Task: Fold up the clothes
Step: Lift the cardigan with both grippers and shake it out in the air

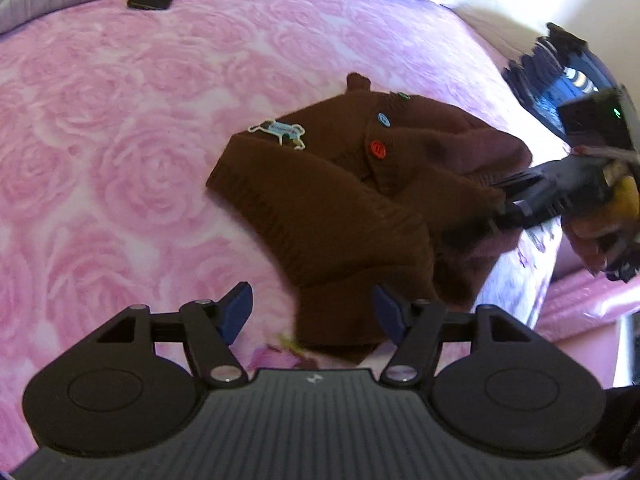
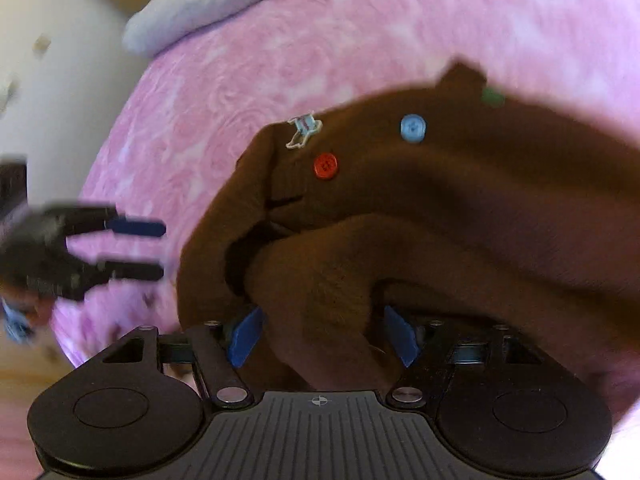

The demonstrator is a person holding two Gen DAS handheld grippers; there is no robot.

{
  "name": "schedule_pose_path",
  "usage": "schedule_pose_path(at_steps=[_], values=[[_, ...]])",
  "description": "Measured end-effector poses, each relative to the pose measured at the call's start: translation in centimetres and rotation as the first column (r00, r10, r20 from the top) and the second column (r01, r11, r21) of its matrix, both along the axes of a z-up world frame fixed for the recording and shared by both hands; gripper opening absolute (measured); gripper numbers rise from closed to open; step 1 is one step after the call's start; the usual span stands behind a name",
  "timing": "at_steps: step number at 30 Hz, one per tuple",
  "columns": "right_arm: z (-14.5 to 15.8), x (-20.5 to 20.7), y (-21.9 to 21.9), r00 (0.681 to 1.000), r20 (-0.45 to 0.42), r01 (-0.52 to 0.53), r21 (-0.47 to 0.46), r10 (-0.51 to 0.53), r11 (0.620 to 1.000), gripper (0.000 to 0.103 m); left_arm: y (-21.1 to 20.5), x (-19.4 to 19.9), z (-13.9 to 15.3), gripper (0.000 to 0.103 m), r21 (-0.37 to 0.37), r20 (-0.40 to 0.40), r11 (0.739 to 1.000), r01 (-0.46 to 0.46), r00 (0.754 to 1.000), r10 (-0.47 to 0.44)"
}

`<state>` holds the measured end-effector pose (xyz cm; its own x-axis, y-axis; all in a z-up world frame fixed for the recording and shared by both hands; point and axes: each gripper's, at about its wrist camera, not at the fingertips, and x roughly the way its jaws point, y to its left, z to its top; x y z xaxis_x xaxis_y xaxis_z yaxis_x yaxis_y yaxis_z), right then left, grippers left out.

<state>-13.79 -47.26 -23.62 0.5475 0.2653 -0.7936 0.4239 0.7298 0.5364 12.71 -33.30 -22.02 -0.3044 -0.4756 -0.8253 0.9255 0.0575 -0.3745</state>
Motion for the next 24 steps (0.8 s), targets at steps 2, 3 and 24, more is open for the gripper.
schedule_pose_path(at_steps=[2, 3, 24], values=[[1.2, -0.6, -0.8, 0.998, 0.032, 0.057, 0.013, -0.057, 0.998, 0.004, -0.1, 0.4, -0.3, 0.063, 0.003, -0.048, 1.000, 0.005, 0.999, -0.004], [2.5, -1.4, -1.1, 0.996, 0.046, 0.074, -0.007, -0.074, 0.997, 0.003, -0.2, 0.5, -0.4, 0.063, 0.004, -0.071, 1.000, 0.006, 0.997, -0.005], [12.7, -16.4, -2.1, 0.954, -0.058, 0.279, -0.185, -0.294, 0.942, 0.002, -3.3, -6.0, 0.0, 0.005, -0.036, -0.107, 0.978, 0.205, 0.972, -0.207]])
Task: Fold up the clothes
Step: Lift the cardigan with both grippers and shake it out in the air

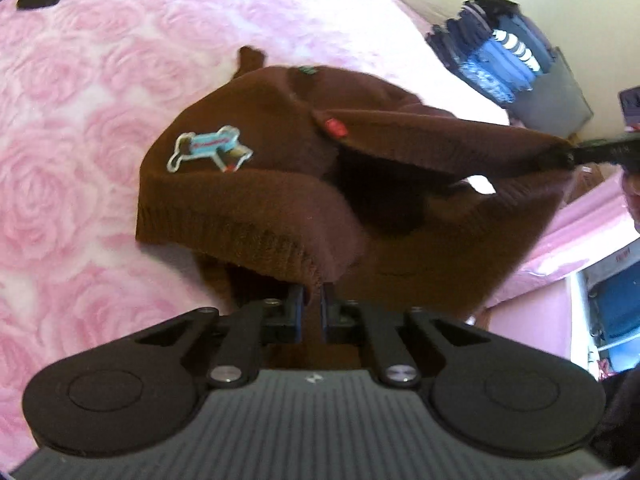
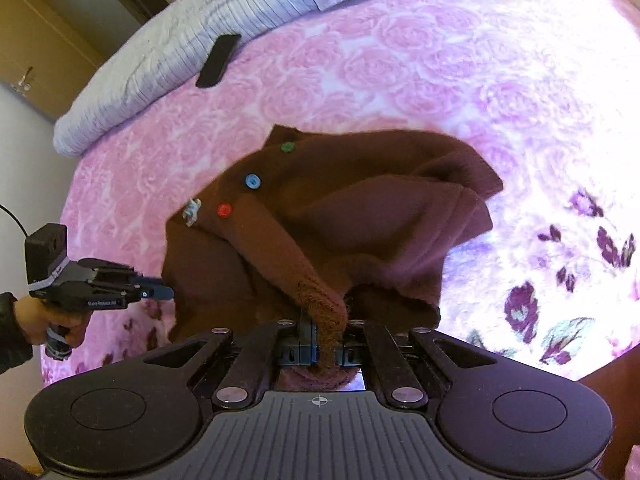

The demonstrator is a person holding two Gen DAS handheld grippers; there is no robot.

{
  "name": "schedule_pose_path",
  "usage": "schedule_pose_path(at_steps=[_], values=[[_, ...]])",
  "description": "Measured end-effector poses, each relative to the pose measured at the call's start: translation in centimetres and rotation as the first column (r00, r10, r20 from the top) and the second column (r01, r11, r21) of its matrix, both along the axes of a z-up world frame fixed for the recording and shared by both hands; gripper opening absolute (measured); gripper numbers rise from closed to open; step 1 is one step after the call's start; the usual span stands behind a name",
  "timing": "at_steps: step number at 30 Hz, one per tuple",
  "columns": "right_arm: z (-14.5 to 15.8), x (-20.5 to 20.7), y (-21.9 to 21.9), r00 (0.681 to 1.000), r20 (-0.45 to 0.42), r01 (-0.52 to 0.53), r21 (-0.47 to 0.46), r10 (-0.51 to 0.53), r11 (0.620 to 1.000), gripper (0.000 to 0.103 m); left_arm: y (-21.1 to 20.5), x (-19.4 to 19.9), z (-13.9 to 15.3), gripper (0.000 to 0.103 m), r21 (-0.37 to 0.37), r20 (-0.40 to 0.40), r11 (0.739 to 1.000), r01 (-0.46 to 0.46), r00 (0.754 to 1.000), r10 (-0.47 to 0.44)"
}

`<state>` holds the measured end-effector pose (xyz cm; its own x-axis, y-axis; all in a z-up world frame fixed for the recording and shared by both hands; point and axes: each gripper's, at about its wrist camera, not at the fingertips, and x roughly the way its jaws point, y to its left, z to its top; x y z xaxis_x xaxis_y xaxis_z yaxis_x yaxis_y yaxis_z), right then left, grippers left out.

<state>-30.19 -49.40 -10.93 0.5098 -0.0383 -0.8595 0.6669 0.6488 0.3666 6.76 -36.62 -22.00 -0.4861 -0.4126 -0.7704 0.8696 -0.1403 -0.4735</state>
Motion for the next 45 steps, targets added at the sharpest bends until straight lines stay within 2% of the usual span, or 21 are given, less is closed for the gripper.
schedule_pose_path(at_steps=[3, 4, 7, 8, 14, 16, 18, 19, 20, 21, 24, 27, 29, 32, 34, 37, 41, 43, 45], values=[[1.3, -0.3, -0.2, 1.000, 0.020, 0.010, -0.023, -0.010, 1.000, 0.002, 0.2, -0.5, 0.9, 0.005, -0.016, 0.018, 1.000, 0.001, 1.000, -0.001], [1.7, -0.5, -0.3, 1.000, 0.023, 0.012, -0.030, -0.012, 0.999, 0.002, 0.2, -0.6, 1.0, 0.009, -0.017, 0.023, 1.000, -0.002, 1.000, 0.003], [2.5, -1.1, -0.3, 0.999, 0.027, 0.018, -0.050, -0.017, 0.999, 0.002, 0.0, -0.8, 0.0, 0.043, -0.009, 0.030, 1.000, -0.019, 0.999, 0.020], [2.6, -1.2, -0.1, 1.000, 0.025, 0.019, -0.054, -0.018, 0.998, 0.002, -0.1, -0.8, -0.4, 0.048, -0.006, 0.031, 1.000, -0.026, 0.999, 0.026], [1.7, -1.9, 0.2, 1.000, 0.012, -0.002, -0.044, 0.002, 0.999, 0.002, -1.3, -2.6, -3.0, 0.048, 0.006, 0.028, 1.000, 0.009, 1.000, -0.010], [1.1, -1.9, 0.3, 1.000, 0.009, -0.006, -0.037, 0.006, 0.999, 0.002, -1.7, -3.2, -3.5, 0.043, -0.001, 0.018, 1.000, 0.012, 1.000, -0.012], [0.5, -1.9, 0.3, 1.000, 0.010, -0.009, -0.030, 0.009, 1.000, 0.003, -2.0, -3.6, -3.7, 0.027, -0.006, -0.006, 1.000, 0.012, 1.000, -0.012], [0.3, -1.9, 0.3, 1.000, 0.010, -0.012, -0.028, 0.012, 1.000, 0.002, -2.1, -3.8, -3.6, 0.005, -0.009, -0.011, 1.000, 0.022, 1.000, -0.022], [0.1, -1.9, 0.2, 1.000, 0.009, -0.014, -0.027, 0.014, 1.000, 0.002, -2.1, -4.0, -3.4, 0.001, -0.015, -0.010, 0.999, 0.035, 0.999, -0.035], [0.1, -2.0, 0.2, 1.000, 0.006, -0.014, -0.025, 0.014, 1.000, 0.002, -1.9, -4.1, -2.8, 0.001, -0.027, -0.010, 0.999, 0.045, 0.999, -0.045], [0.9, -2.1, -0.2, 1.000, 0.004, -0.011, -0.036, 0.011, 0.999, 0.002, -1.3, -3.4, 0.6, 0.000, -0.082, -0.012, 0.996, 0.042, 0.999, -0.043], [3.1, -2.0, -1.1, 1.000, 0.018, 0.003, -0.075, -0.002, 0.997, 0.002, -1.7, -1.2, 5.3, 0.000, -0.152, -0.007, 0.988, 0.007, 1.000, -0.008], [5.5, -1.6, -2.4, 0.998, 0.061, 0.030, -0.126, -0.023, 0.992, 0.002, -2.8, 0.6, 8.6, 0.000, -0.207, 0.009, 0.978, -0.019, 1.000, 0.021], [8.8, 0.0, -5.4, 0.989, 0.147, 0.055, -0.207, -0.025, 0.977, 0.002, -6.0, 2.6, 13.9, 0.000, -0.304, 0.073, 0.952, -0.038, 0.995, 0.063], [11.2, 2.0, -8.3, 0.977, 0.214, 0.055, -0.261, 0.002, 0.964, 0.002, -8.6, 3.7, 18.5, 0.000, -0.389, 0.118, 0.920, -0.047, 0.988, 0.100], [15.9, 5.3, -12.7, 0.945, 0.311, 0.018, -0.364, 0.103, 0.931, 0.002, -12.2, 4.0, 25.3, 0.000, -0.491, 0.183, 0.869, -0.057, 0.969, 0.166], [23.3, 8.7, -18.1, 0.869, 0.427, -0.012, -0.485, 0.249, 0.874, 0.002, -14.9, 2.8, 34.4, 0.000, -0.613, 0.262, 0.788, -0.057, 0.926, 0.271], [26.8, 9.3, -20.3, 0.826, 0.471, -0.015, -0.532, 0.310, 0.847, 0.002, -14.9, 1.7, 38.3, 0.000, -0.668, 0.271, 0.741, -0.071, 0.904, 0.331], [29.5, 8.8, -21.7, 0.789, 0.501, -0.013, -0.565, 0.356, 0.825, 0.002, -13.8, 0.2, 40.9, 0.000, -0.706, 0.274, 0.703, -0.083, 0.883, 0.381]])
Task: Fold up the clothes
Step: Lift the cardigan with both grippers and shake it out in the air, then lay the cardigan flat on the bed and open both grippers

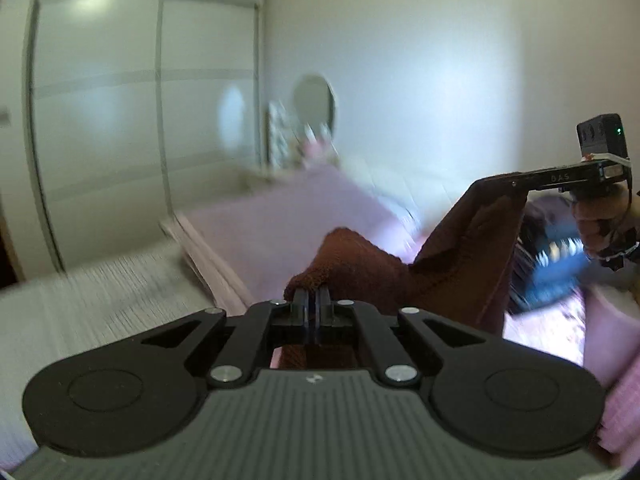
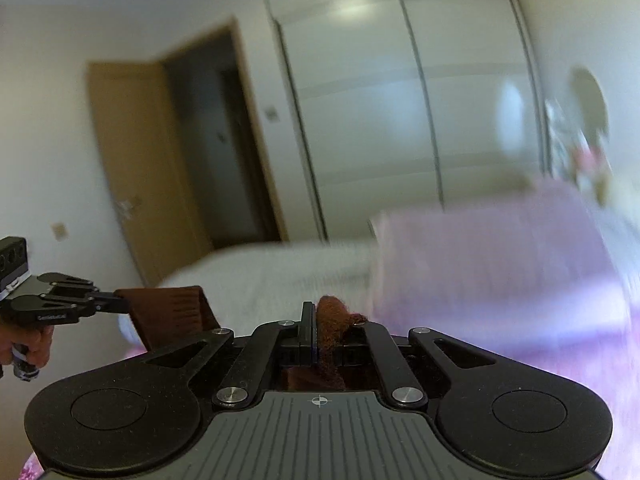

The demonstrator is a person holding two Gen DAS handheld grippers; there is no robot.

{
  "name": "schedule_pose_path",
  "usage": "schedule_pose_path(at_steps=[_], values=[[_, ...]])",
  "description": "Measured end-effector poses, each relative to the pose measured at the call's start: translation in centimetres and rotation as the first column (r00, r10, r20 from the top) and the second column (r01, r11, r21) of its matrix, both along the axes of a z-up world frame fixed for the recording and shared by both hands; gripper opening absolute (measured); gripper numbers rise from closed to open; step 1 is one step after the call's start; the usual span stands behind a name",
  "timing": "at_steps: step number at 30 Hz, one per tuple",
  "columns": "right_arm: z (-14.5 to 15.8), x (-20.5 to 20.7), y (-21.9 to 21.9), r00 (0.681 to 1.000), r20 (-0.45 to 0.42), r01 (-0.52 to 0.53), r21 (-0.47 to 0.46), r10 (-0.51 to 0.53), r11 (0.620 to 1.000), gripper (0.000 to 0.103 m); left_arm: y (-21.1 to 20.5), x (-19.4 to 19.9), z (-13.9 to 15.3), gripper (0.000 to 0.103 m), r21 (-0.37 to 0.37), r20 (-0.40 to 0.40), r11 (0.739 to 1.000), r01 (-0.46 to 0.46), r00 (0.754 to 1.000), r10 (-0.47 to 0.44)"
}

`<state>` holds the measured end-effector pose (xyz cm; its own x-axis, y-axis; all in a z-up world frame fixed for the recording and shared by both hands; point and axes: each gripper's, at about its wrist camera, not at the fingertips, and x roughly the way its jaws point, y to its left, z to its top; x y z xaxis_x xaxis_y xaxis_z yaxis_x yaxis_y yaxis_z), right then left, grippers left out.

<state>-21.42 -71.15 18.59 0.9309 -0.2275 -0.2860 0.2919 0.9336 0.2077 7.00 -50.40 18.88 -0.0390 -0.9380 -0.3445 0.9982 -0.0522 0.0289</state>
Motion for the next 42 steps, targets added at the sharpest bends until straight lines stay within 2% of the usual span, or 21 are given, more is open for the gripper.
schedule_pose_path(at_steps=[3, 5, 8, 9, 12, 14, 16, 17, 18, 19, 21, 22, 24, 27, 34, 38, 42], values=[[2.3, -2.0, -1.2, 0.998, 0.052, -0.033, -0.036, 0.035, 0.999, 0.002, 2.4, -2.3, 2.1, 0.000, -0.047, 0.008, 0.998, -0.045, 0.999, 0.045], [2.1, -4.0, -1.1, 0.997, 0.054, -0.045, -0.038, 0.047, 0.998, 0.002, 4.5, -4.4, 1.6, 0.000, -0.031, 0.008, 0.998, -0.057, 0.998, 0.057], [-1.5, -7.8, 0.2, 1.000, -0.010, -0.030, -0.014, 0.030, 0.999, 0.002, 7.5, -8.1, -1.7, 0.000, 0.057, -0.022, 0.998, -0.039, 0.999, 0.040], [-3.7, -9.3, 0.7, 0.999, -0.045, -0.016, 0.023, 0.017, 1.000, 0.003, 8.4, -9.2, -3.4, 0.000, 0.097, -0.046, 0.995, -0.026, 0.998, 0.030], [-11.2, -13.9, 2.8, 0.980, -0.198, 0.058, 0.133, -0.031, 0.989, 0.003, 11.0, -12.8, -10.9, 0.001, 0.255, -0.161, 0.967, 0.026, 0.987, 0.016], [-16.6, -16.4, 4.5, 0.940, -0.334, 0.142, 0.207, -0.066, 0.968, 0.003, 12.3, -14.7, -16.9, 0.003, 0.401, -0.266, 0.913, 0.076, 0.963, 0.036], [-21.6, -18.4, 6.4, 0.867, -0.488, 0.249, 0.247, -0.102, 0.936, 0.007, 13.9, -16.8, -23.4, 0.005, 0.554, -0.327, 0.819, 0.146, 0.943, 0.054], [-24.1, -19.4, 7.3, 0.820, -0.560, 0.304, 0.259, -0.114, 0.917, 0.015, 14.7, -17.8, -26.1, 0.006, 0.619, -0.326, 0.767, 0.170, 0.944, 0.054], [-26.0, -20.2, 8.1, 0.780, -0.614, 0.350, 0.267, -0.122, 0.898, 0.032, 15.5, -18.5, -28.4, 0.006, 0.667, -0.328, 0.720, 0.192, 0.943, 0.053], [-27.2, -21.0, 9.0, 0.749, -0.650, 0.388, 0.272, -0.128, 0.881, 0.047, 16.4, -18.9, -29.7, 0.006, 0.693, -0.333, 0.690, 0.209, 0.941, 0.050], [-27.9, -21.8, 10.2, 0.725, -0.676, 0.431, 0.297, -0.131, 0.852, 0.049, 17.9, -19.3, -31.3, 0.006, 0.721, -0.345, 0.651, 0.235, 0.938, 0.043], [-28.0, -22.0, 10.9, 0.720, -0.681, 0.442, 0.303, -0.133, 0.844, 0.049, 18.3, -19.2, -31.6, 0.007, 0.726, -0.347, 0.643, 0.243, 0.937, 0.038], [-28.0, -22.1, 11.9, 0.712, -0.689, 0.462, 0.308, -0.140, 0.832, 0.049, 18.8, -18.6, -31.9, 0.009, 0.721, -0.347, 0.648, 0.246, 0.937, 0.030], [-27.7, -22.0, 12.0, 0.710, -0.690, 0.465, 0.310, -0.140, 0.830, 0.049, 18.6, -17.0, -31.7, 0.012, 0.695, -0.350, 0.674, 0.250, 0.937, 0.013], [-28.3, -21.0, 10.8, 0.728, -0.677, 0.375, 0.257, -0.111, 0.891, 0.049, 13.5, -15.3, -31.5, 0.017, 0.663, -0.321, 0.718, 0.213, 0.947, 0.016], [-29.8, -18.9, 6.1, 0.743, -0.664, 0.322, 0.251, -0.080, 0.913, 0.049, 8.8, -15.1, -32.2, 0.019, 0.663, -0.285, 0.731, 0.165, 0.958, 0.042], [-33.2, -16.1, -0.2, 0.750, -0.660, 0.294, 0.277, -0.042, 0.915, 0.049, 3.0, -15.1, -33.2, 0.021, 0.672, -0.238, 0.733, 0.104, 0.968, 0.081]])
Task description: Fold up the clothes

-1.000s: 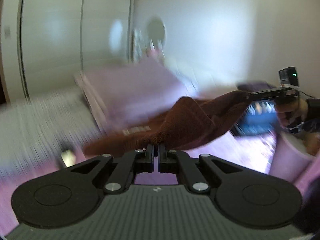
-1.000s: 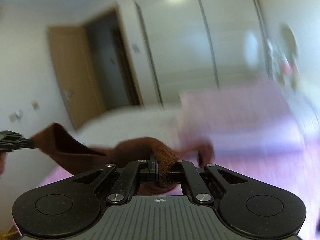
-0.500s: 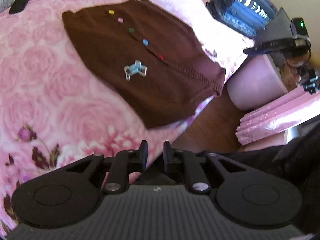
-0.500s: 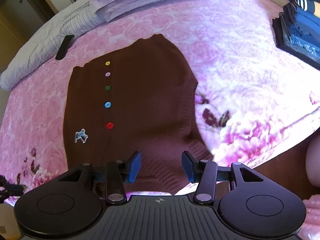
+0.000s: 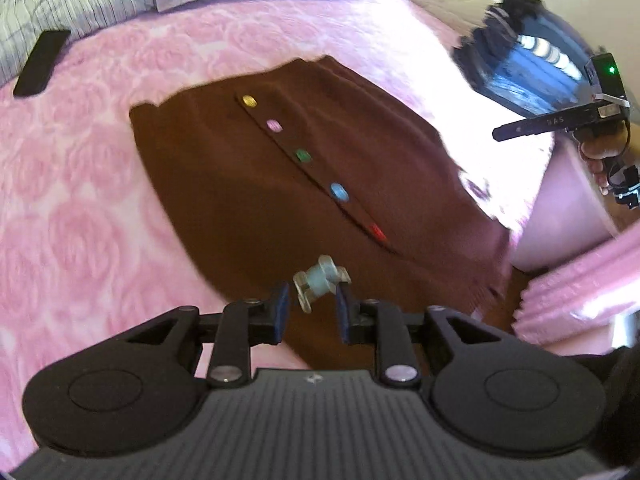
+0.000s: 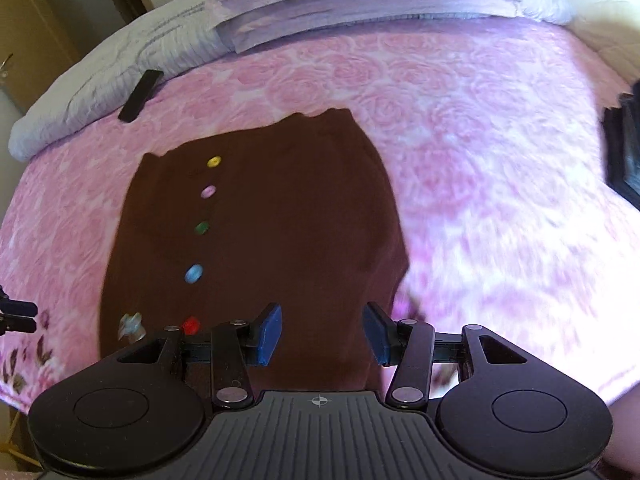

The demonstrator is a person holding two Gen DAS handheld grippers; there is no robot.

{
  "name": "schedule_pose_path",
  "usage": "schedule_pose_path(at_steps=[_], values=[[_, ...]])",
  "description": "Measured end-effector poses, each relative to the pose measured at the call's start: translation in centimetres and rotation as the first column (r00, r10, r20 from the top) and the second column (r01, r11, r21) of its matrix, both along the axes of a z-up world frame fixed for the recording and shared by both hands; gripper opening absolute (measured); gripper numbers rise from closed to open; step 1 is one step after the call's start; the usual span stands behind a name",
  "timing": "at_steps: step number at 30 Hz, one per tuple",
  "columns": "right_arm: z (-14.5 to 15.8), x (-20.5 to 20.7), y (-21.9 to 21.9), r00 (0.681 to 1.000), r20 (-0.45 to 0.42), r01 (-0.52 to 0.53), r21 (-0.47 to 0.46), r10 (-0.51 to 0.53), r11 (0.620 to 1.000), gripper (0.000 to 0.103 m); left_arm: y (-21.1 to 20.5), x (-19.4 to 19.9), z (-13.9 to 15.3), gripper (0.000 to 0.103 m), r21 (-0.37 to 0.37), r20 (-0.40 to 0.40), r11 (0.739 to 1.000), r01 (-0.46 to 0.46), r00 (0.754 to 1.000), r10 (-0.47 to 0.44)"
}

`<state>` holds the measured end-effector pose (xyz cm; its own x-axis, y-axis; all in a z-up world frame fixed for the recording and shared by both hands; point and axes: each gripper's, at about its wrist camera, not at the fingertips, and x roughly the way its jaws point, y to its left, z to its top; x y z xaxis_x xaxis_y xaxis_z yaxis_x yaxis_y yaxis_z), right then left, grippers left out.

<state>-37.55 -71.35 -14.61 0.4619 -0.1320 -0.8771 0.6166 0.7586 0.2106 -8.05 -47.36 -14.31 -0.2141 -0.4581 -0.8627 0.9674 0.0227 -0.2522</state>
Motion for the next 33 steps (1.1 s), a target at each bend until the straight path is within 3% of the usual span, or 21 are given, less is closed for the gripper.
schedule_pose_path(at_steps=[8, 12, 17, 18, 19, 27, 29, 30, 31, 33], values=[[-8.5, 6.0, -11.0, 0.994, -0.013, -0.107, 0.018, 0.107, 0.994, 0.049, -16.2, 1.6, -5.3, 0.028, -0.009, 0.096, 1.000, 0.009, 0.995, -0.008], [-11.2, 7.1, -13.7, 0.989, -0.003, -0.145, 0.029, 0.145, 0.989, 0.049, -24.2, 2.5, -7.9, 0.034, -0.031, 0.145, 0.995, 0.091, 0.986, -0.086], [-13.0, 8.2, -15.1, 0.982, 0.021, -0.189, 0.031, 0.189, 0.981, 0.048, -31.6, 2.8, -11.2, 0.036, -0.010, 0.141, 0.985, 0.174, 0.975, -0.171], [-13.0, 8.3, -15.2, 0.979, 0.021, -0.201, 0.024, 0.201, 0.979, 0.040, -32.5, 2.6, -11.7, 0.036, -0.005, 0.137, 0.981, 0.193, 0.972, -0.191], [-13.1, 8.4, -15.2, 0.977, 0.018, -0.214, 0.015, 0.214, 0.977, 0.016, -33.1, 2.3, -12.1, 0.036, -0.002, 0.132, 0.977, 0.215, 0.968, -0.213], [-12.6, 7.9, -16.6, 0.977, 0.043, -0.211, 0.033, 0.210, 0.977, 0.010, -37.2, 0.0, -14.3, 0.036, 0.007, 0.100, 0.942, 0.335, 0.937, -0.334], [-12.4, 7.9, -16.8, 0.975, 0.049, -0.219, 0.036, 0.217, 0.975, 0.009, -38.1, -0.6, -14.6, 0.030, 0.024, 0.060, 0.934, 0.358, 0.932, -0.358], [-12.4, 7.9, -16.8, 0.974, 0.051, -0.223, 0.035, 0.221, 0.974, 0.009, -38.5, -1.0, -14.7, 0.021, 0.040, 0.040, 0.925, 0.379, 0.924, -0.380], [-12.3, 7.9, -16.9, 0.973, 0.051, -0.227, 0.032, 0.225, 0.973, 0.009, -38.9, -1.5, -14.6, 0.005, 0.050, 0.038, 0.914, 0.404, 0.913, -0.405], [-12.1, 7.7, -17.2, 0.974, 0.056, -0.221, 0.021, 0.220, 0.975, 0.008, -39.6, -2.6, -13.9, 0.004, 0.047, 0.067, 0.895, 0.444, 0.892, -0.446]])
